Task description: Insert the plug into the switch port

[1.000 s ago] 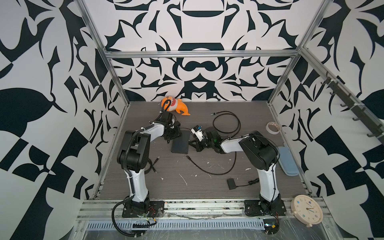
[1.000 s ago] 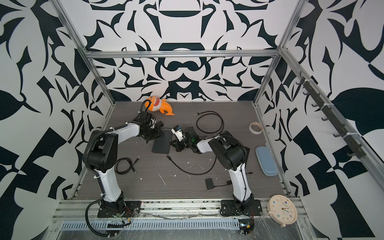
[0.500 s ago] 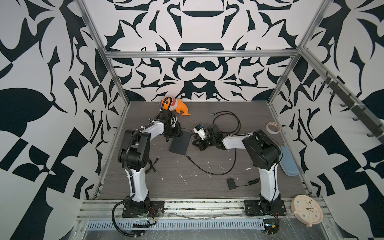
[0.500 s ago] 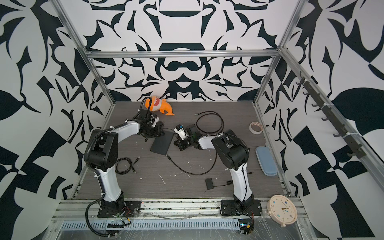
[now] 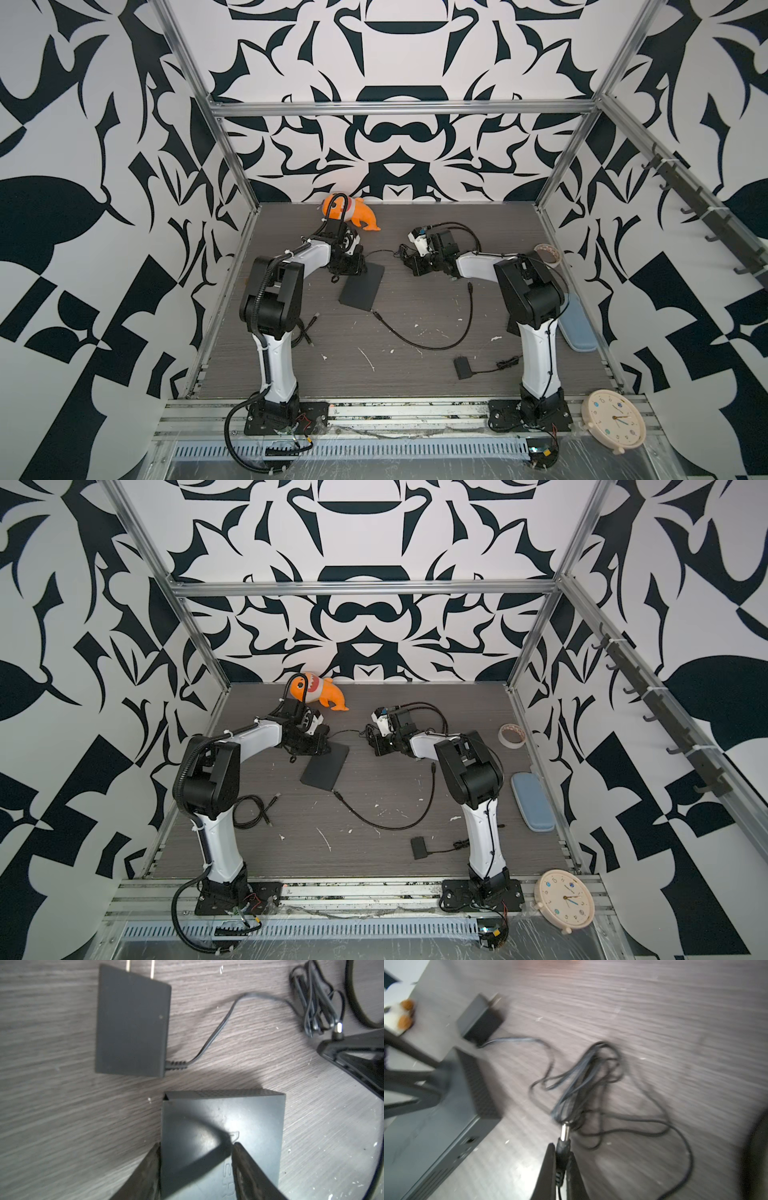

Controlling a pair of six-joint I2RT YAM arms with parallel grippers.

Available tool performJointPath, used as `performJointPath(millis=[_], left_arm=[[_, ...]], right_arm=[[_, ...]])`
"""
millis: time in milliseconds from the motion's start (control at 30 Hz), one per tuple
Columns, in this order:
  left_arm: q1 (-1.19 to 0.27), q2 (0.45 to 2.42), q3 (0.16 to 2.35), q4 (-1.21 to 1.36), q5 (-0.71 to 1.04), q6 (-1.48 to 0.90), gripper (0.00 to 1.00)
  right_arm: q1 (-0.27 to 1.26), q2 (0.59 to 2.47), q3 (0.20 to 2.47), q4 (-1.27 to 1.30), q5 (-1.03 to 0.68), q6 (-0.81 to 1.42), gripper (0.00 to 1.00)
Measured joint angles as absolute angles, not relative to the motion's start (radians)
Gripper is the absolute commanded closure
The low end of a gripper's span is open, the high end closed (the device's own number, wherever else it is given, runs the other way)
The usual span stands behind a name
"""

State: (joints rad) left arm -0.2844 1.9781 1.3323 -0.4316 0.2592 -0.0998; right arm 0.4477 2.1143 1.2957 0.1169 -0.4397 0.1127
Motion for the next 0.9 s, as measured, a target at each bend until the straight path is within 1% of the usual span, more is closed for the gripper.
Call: performJointPath(millis=[200,433,667,900], left_arm=[[-0.287,1.978,1.354,-0.466,0.247,-0.076,0.43],[-0.287,2.003,1.434,-0.494,0.245,-0.035,0.43],[-0.286,2.048,1.487,-0.534,0.238,0.012,0.43],[-0.286,2.076,1.513,-0.555,0.21,0.028,0.43]], right_arm=[[0.504,2.074,1.243,0.071,-0.503,-0.034,0.93],[0.527,2.076,1.249,0.007,-0.531,-0.132,0.91],[0.555,2.079,1.293,-0.058,-0.443,-0.18,0.91],[0.619,2.097,1.344,-0.092,-0.38,-0.214,0.92]])
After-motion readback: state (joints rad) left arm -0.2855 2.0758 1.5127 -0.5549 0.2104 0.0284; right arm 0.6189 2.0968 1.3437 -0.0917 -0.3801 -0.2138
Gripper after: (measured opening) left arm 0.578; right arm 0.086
